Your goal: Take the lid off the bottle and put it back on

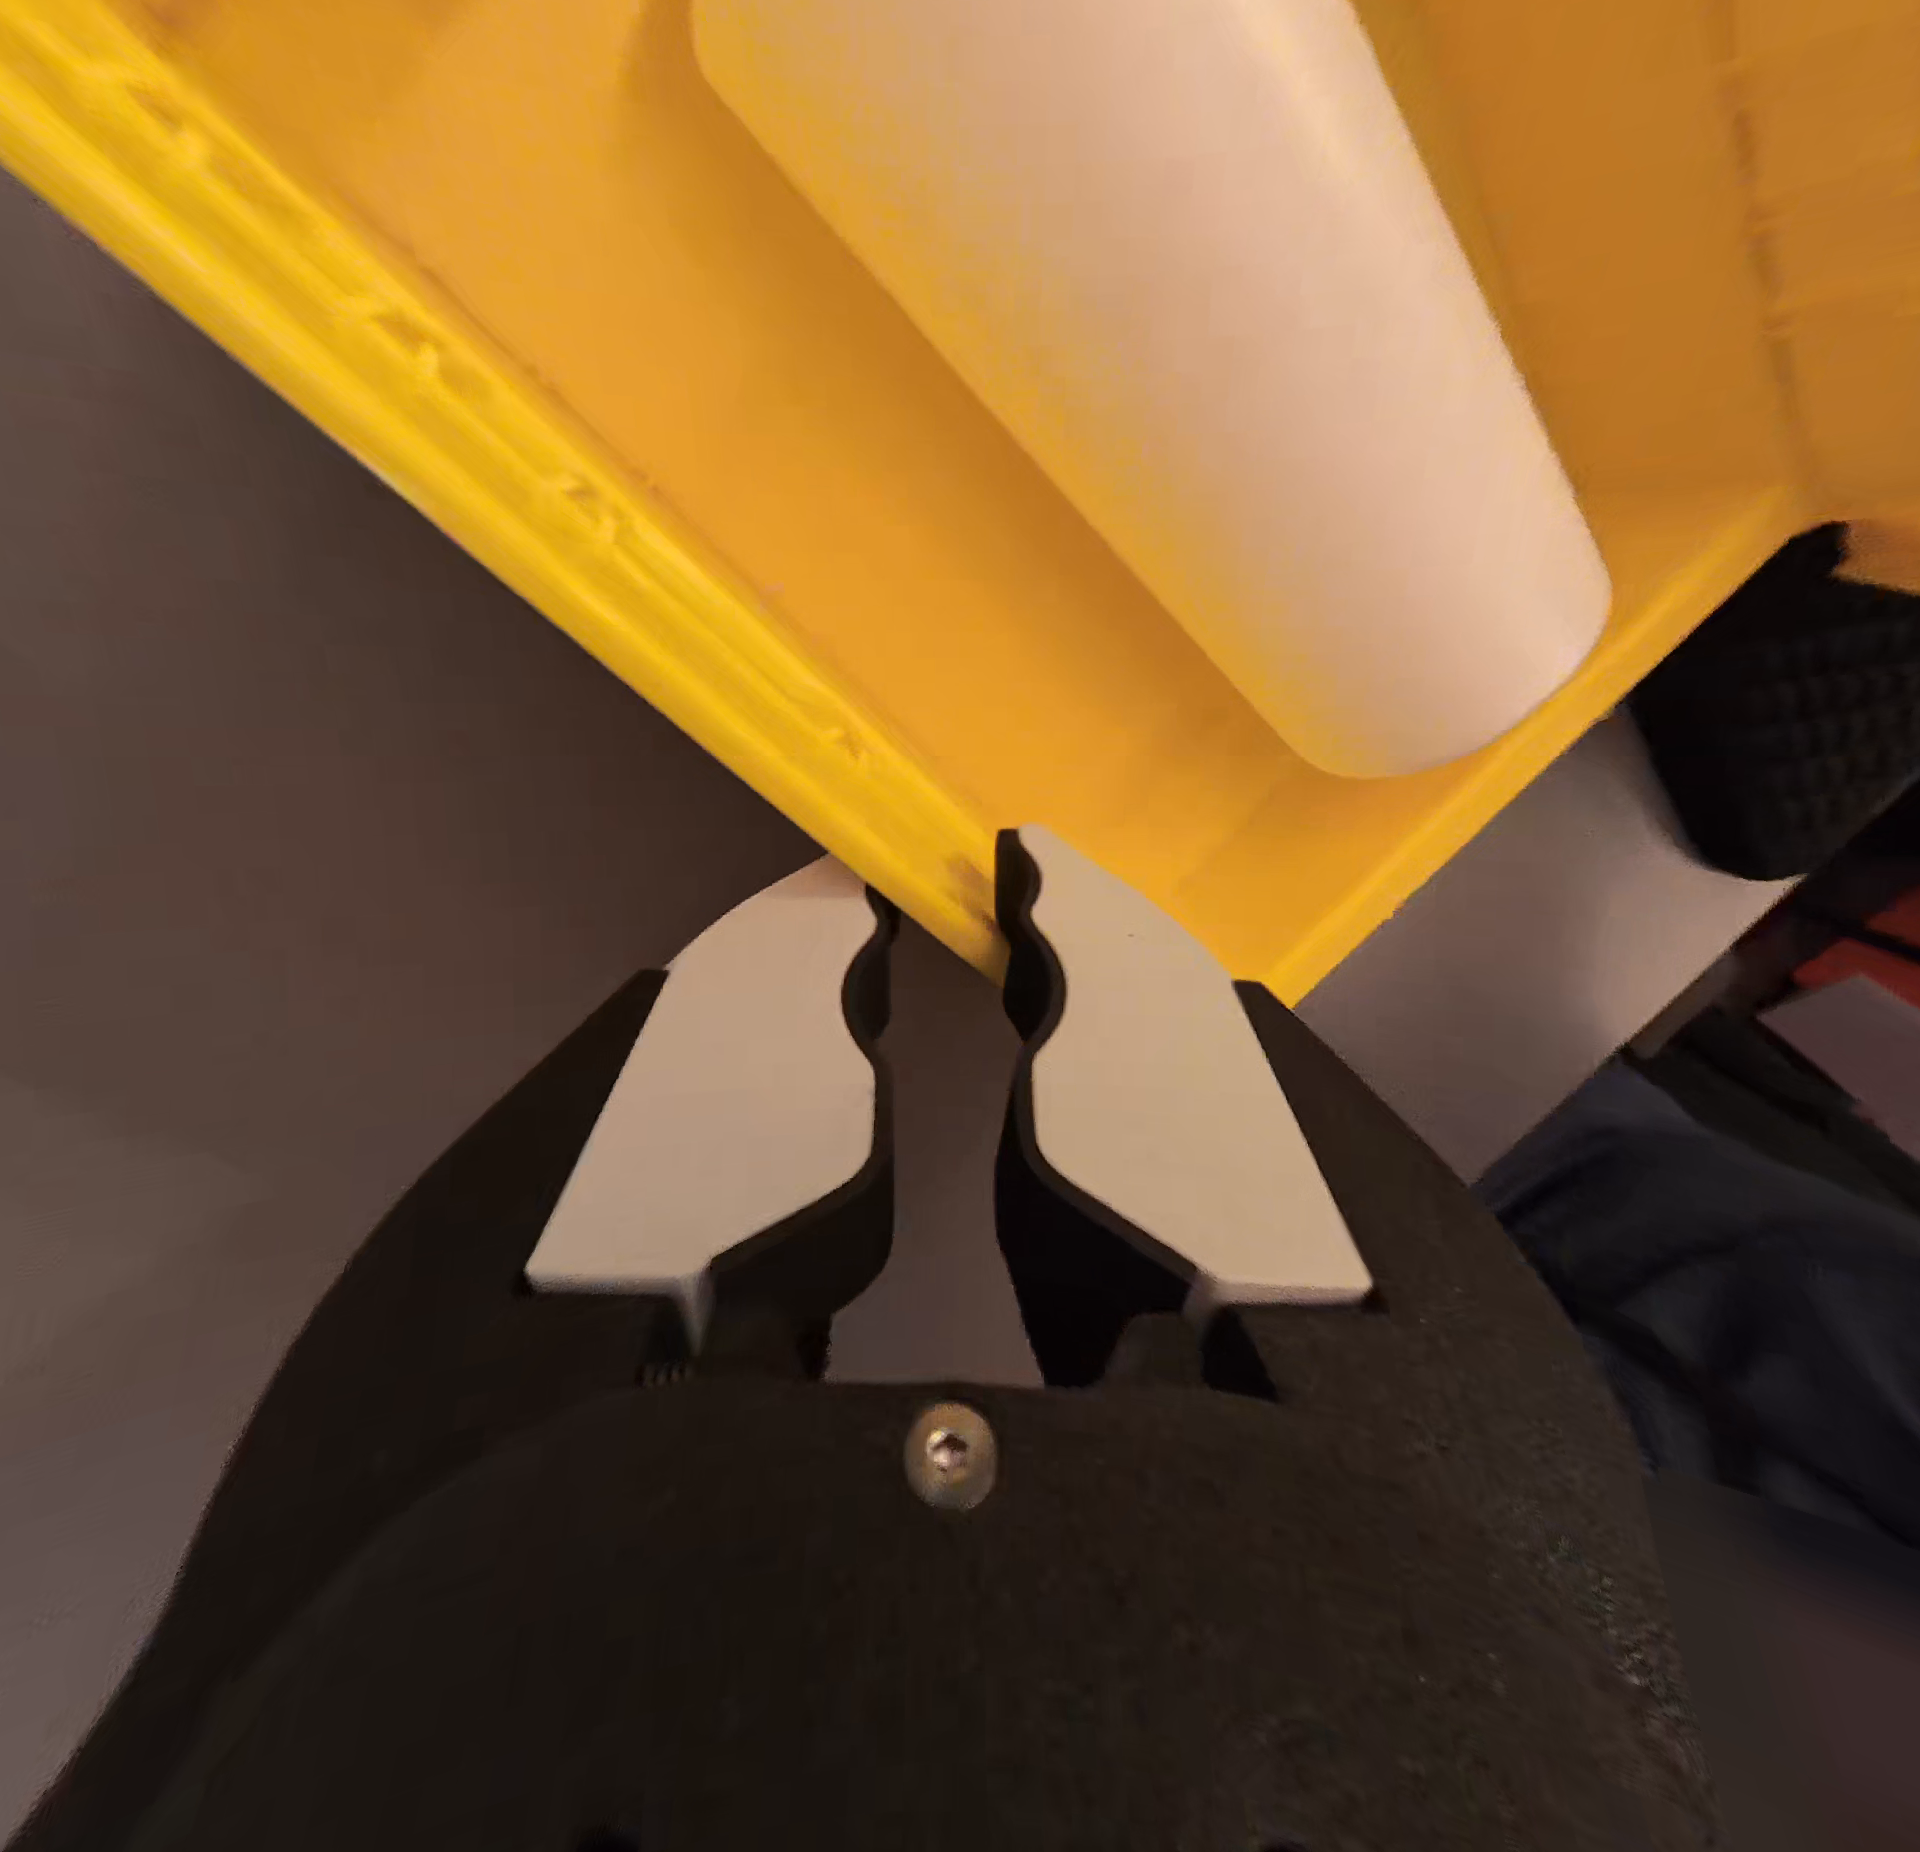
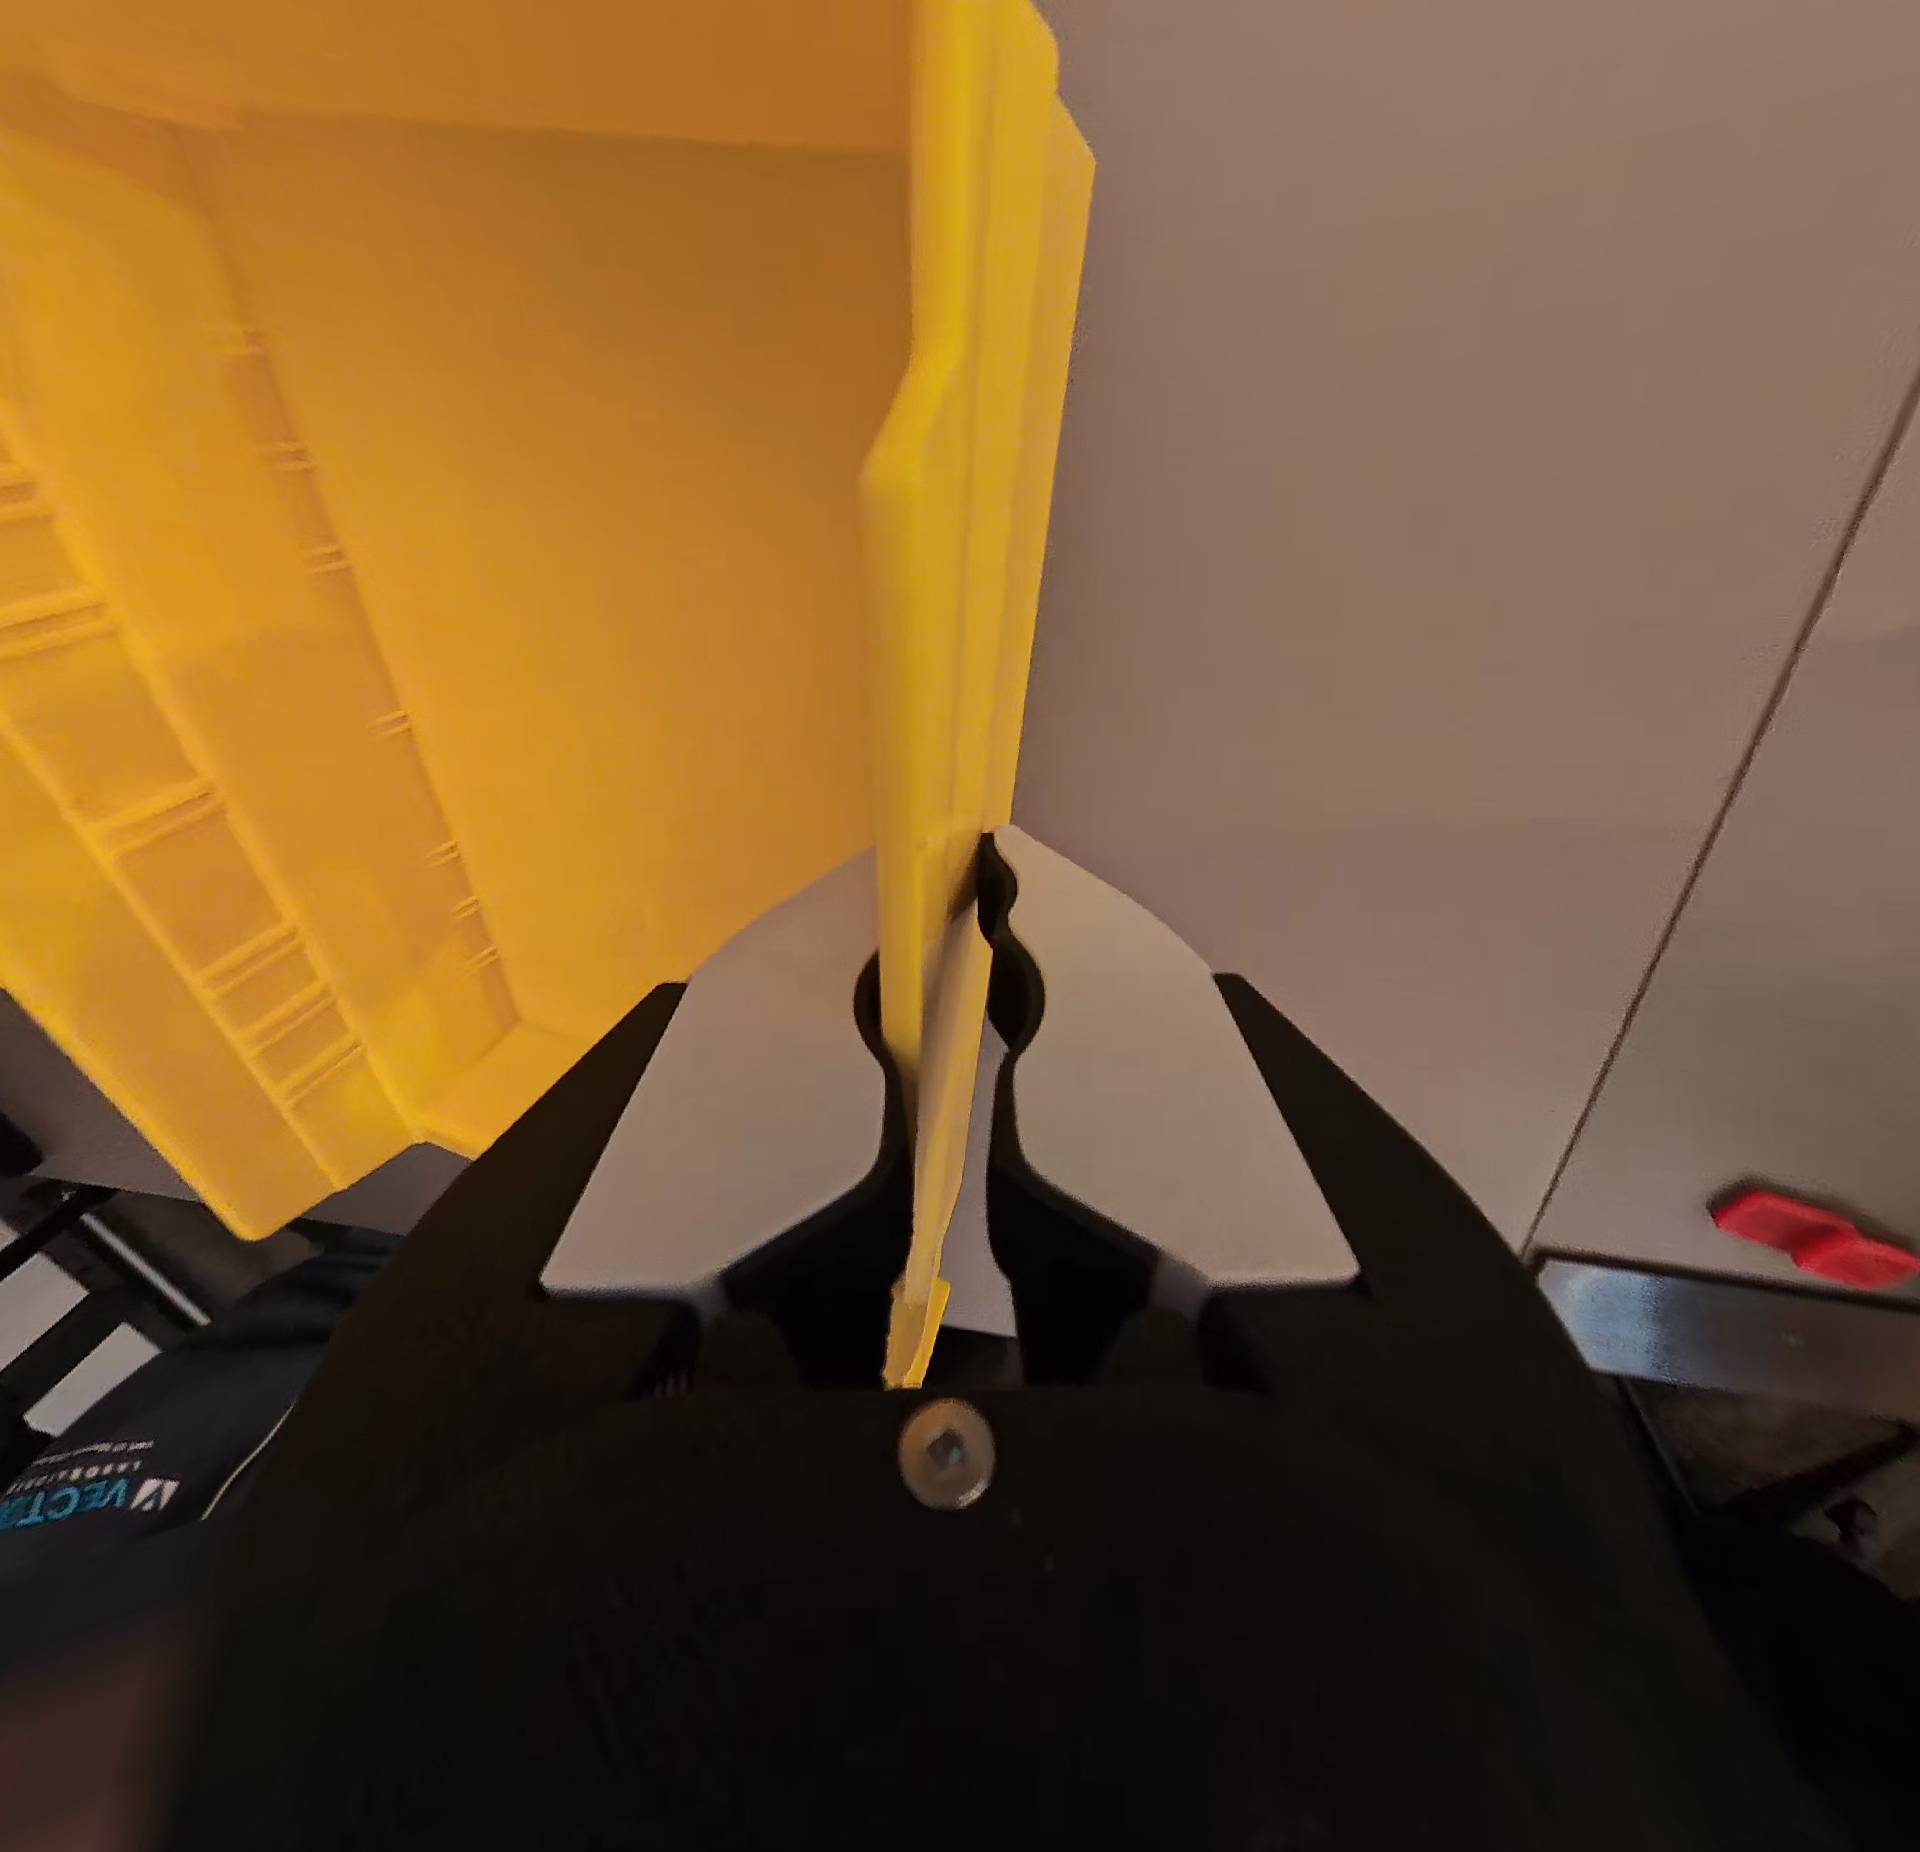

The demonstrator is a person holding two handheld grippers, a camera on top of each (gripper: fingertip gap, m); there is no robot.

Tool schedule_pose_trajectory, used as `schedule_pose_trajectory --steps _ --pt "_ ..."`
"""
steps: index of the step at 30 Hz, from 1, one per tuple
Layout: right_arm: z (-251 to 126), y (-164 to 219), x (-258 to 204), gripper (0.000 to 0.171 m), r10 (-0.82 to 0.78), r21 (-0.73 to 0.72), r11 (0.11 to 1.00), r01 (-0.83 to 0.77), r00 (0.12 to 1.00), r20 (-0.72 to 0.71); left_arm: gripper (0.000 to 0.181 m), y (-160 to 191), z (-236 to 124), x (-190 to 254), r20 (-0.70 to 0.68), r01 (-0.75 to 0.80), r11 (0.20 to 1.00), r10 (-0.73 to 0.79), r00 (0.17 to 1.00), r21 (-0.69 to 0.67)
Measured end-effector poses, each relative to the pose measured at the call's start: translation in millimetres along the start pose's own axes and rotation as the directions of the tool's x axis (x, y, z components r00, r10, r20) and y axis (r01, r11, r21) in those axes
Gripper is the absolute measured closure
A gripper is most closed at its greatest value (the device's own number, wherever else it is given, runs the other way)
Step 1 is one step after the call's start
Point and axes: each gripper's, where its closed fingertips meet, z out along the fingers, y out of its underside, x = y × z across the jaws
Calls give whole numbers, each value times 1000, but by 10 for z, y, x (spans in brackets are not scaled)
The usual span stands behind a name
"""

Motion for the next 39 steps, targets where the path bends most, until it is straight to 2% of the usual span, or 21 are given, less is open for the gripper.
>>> schedule_pose_trajectory --steps 2,6,12,21,33,39 --pt "78 -40 -65 160 -12 3 1000 12 1000 27 167 60 -44 -106 43 -4 1000 4 999 -10" --pt "256 -115 -267 160 -28 1 1000 28 994 106 171 205 -122 -305 1 75 997 -75 997 24" --pt "522 -257 -604 158 -61 -9 998 63 983 172 176 582 -346 -870 34 195 974 -200 979 112" --pt "581 -364 -901 160 -73 -14 997 75 991 113 178 1410 -724 -1753 120 366 913 -390 913 180" --pt "613 -461 -1056 162 -3 -9 1000 4 995 105 178 2166 -990 -2299 92 514 818 -550 830 256" --pt "632 -478 -1201 158 -95 4 995 95 989 111 178 2455 -1074 -2446 81 577 760 -623 778 299"
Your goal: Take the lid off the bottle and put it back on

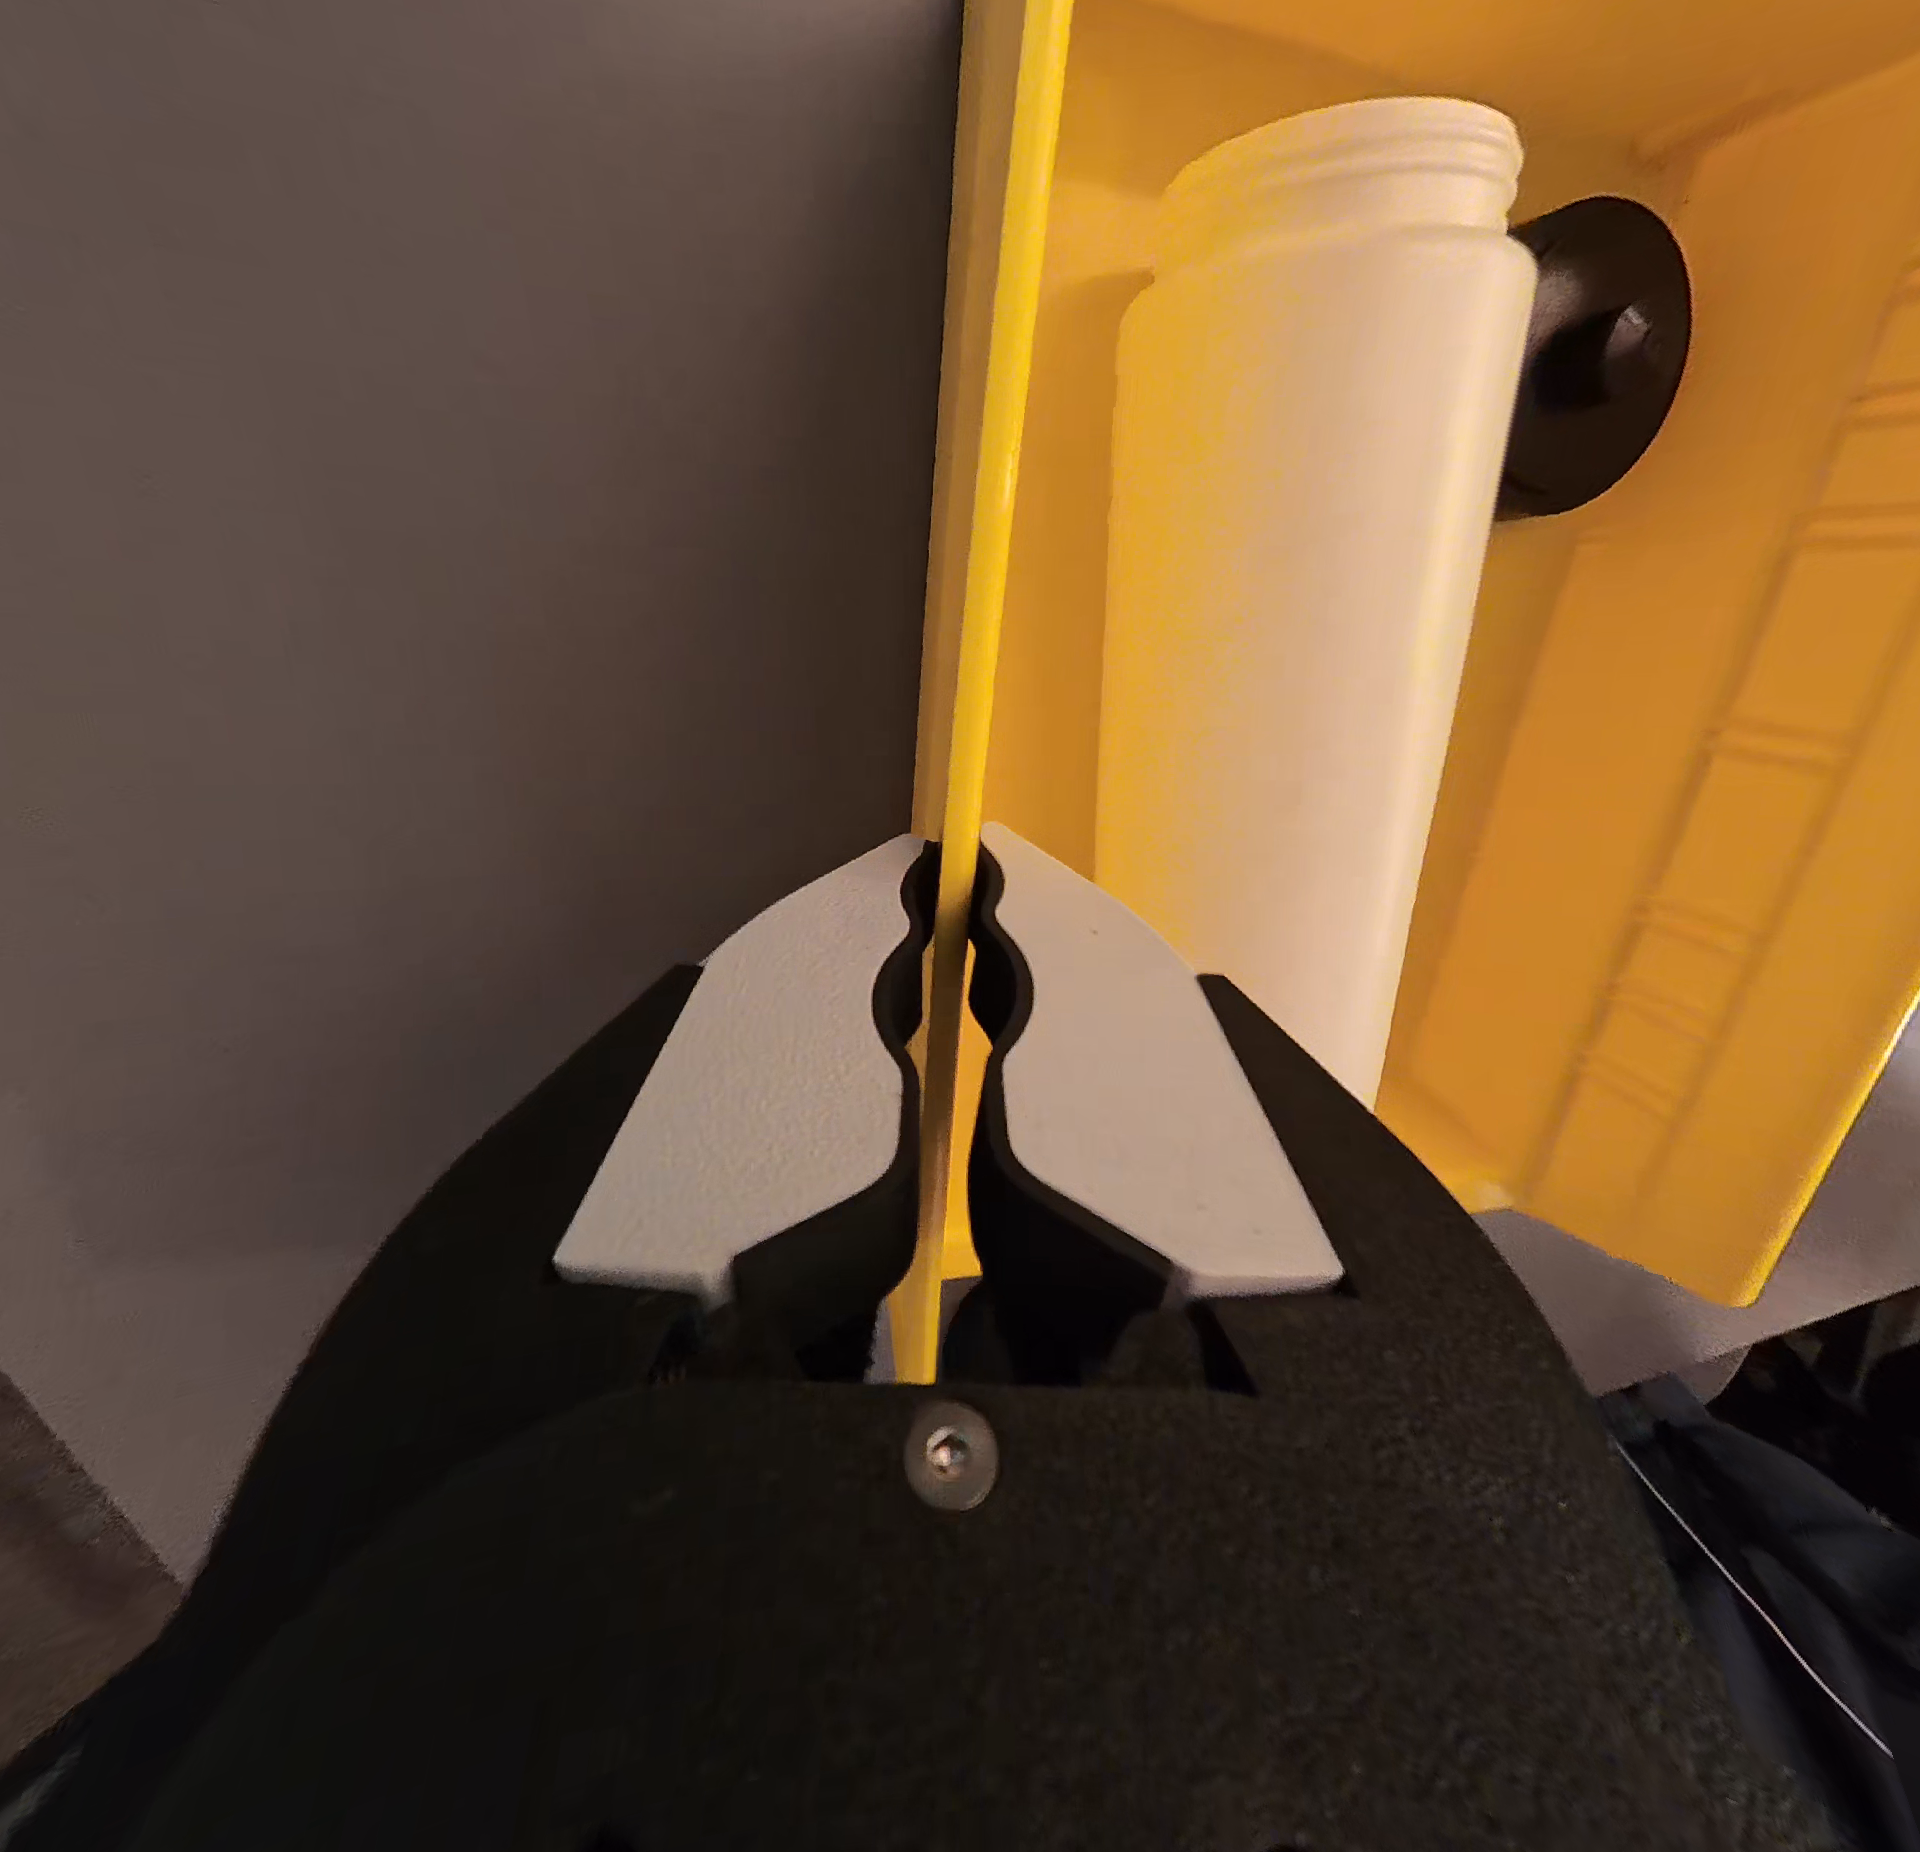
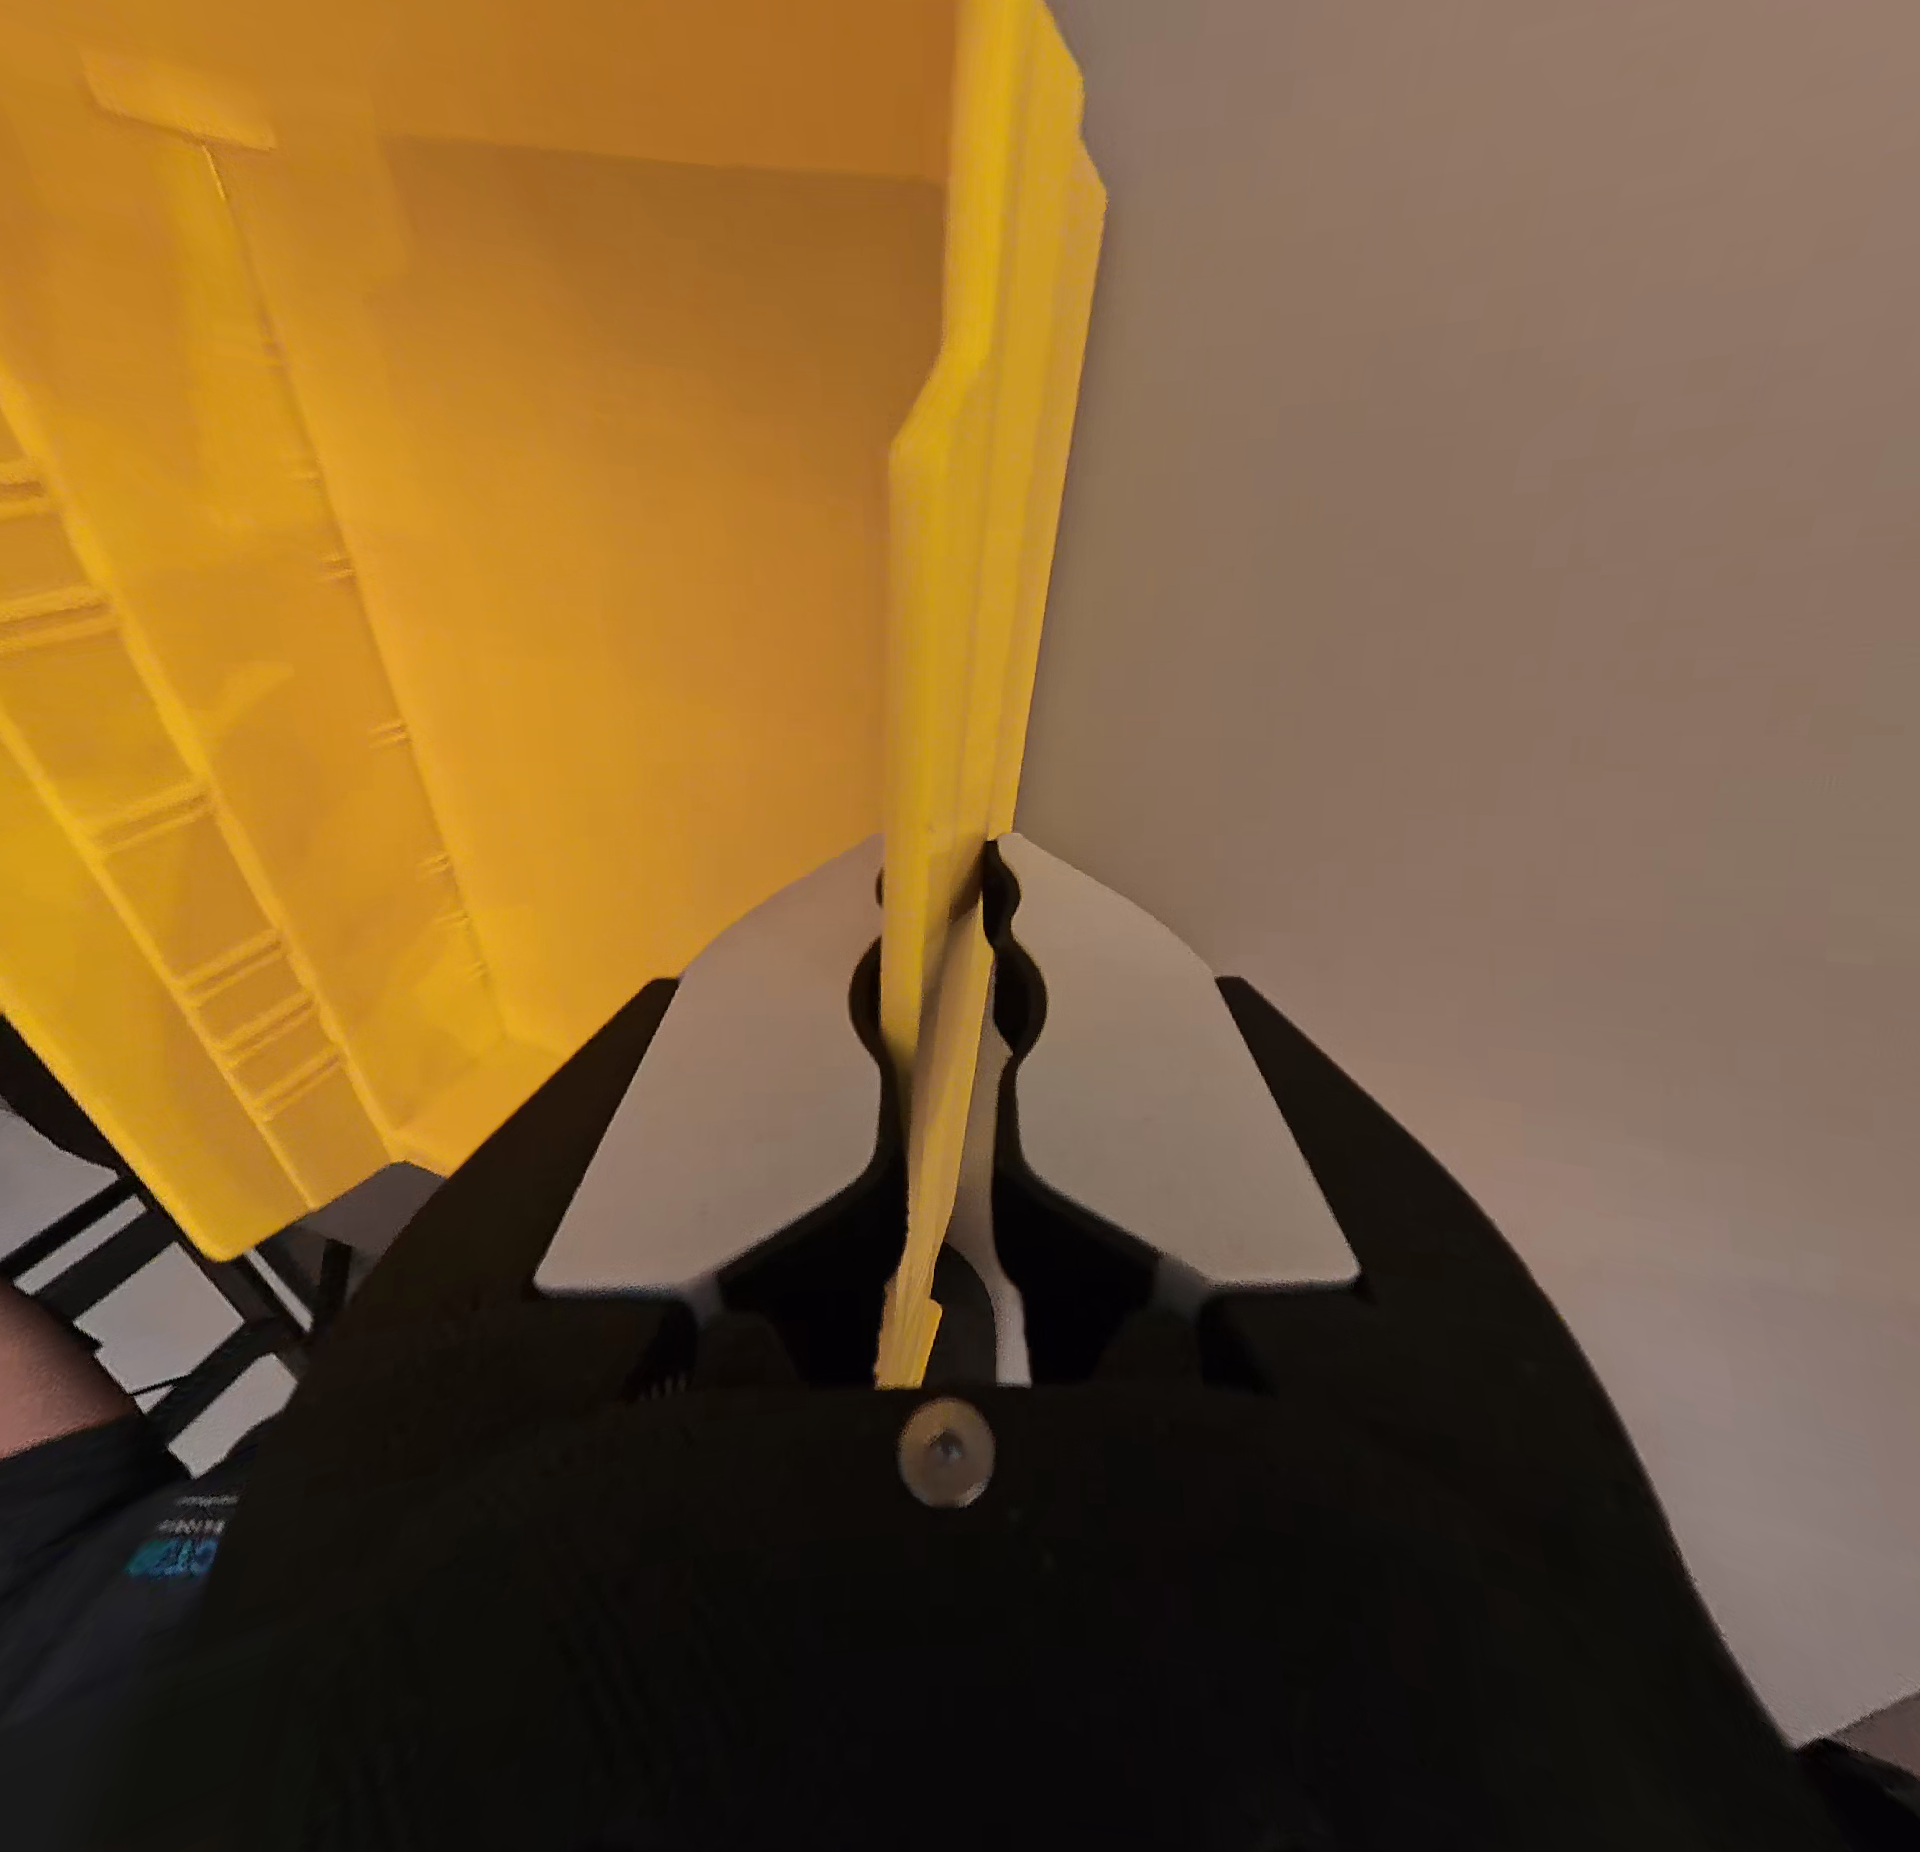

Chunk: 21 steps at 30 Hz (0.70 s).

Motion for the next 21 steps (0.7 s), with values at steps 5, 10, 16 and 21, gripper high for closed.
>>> schedule_pose_trajectory --steps 5,10,16,21 --pt "-55 83 -61 155 -33 5 999 33 999 42 178 131 -82 -213 22 30 999 -31 999 44" --pt "-103 185 -30 154 -93 18 995 94 994 -51 174 167 -113 -216 -29 27 998 -26 999 62" --pt "-81 181 29 166 -79 -27 997 76 980 -184 177 117 -70 -247 -34 59 997 -58 998 40" --pt "-116 96 128 166 -37 -28 999 32 979 -202 177 123 -64 -253 -44 100 995 -98 994 29"
